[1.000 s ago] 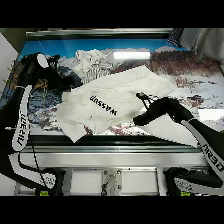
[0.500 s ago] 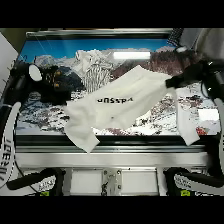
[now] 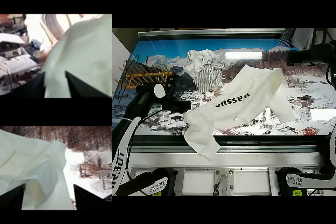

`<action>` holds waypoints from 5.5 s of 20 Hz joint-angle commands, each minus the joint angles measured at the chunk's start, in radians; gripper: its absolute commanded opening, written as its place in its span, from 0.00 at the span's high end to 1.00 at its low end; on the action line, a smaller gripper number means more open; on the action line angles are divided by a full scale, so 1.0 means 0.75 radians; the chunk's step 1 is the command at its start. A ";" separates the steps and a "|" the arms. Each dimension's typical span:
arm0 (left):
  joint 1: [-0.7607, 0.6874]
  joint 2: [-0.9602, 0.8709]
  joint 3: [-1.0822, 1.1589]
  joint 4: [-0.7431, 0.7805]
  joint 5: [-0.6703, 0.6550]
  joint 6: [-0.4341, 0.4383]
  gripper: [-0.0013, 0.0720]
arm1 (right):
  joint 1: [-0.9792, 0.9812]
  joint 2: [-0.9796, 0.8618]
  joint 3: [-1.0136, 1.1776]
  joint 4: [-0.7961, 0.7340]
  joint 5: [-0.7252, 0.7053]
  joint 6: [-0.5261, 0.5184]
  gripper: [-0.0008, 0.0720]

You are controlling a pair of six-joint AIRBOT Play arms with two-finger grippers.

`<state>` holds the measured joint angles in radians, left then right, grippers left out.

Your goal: Fold the clothes and pants, and hang the long-sleeved shirts on hangers.

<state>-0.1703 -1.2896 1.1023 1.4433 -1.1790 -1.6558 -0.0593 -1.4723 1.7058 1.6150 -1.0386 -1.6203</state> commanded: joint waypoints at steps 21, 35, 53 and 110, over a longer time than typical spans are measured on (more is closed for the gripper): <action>-0.608 0.073 -0.196 0.003 0.270 -0.306 0.28 | 0.947 -0.027 -0.911 -0.538 0.073 0.293 0.12; -0.609 0.000 -0.196 -0.006 0.284 -0.396 0.28 | 0.947 -0.092 -0.912 -0.768 0.081 0.591 0.96; -0.710 0.000 -0.195 0.003 0.358 -0.506 0.28 | 0.945 0.012 -0.903 -0.729 -0.068 0.621 0.96; -0.421 -0.046 0.248 -0.474 -0.238 0.085 0.96 | 0.646 0.400 -0.524 -0.042 -0.732 0.328 0.96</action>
<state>-0.5522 -1.2499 1.3281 1.2488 -1.3636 -1.6672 0.4236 -1.1297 1.3510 1.5684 -1.6554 -1.3949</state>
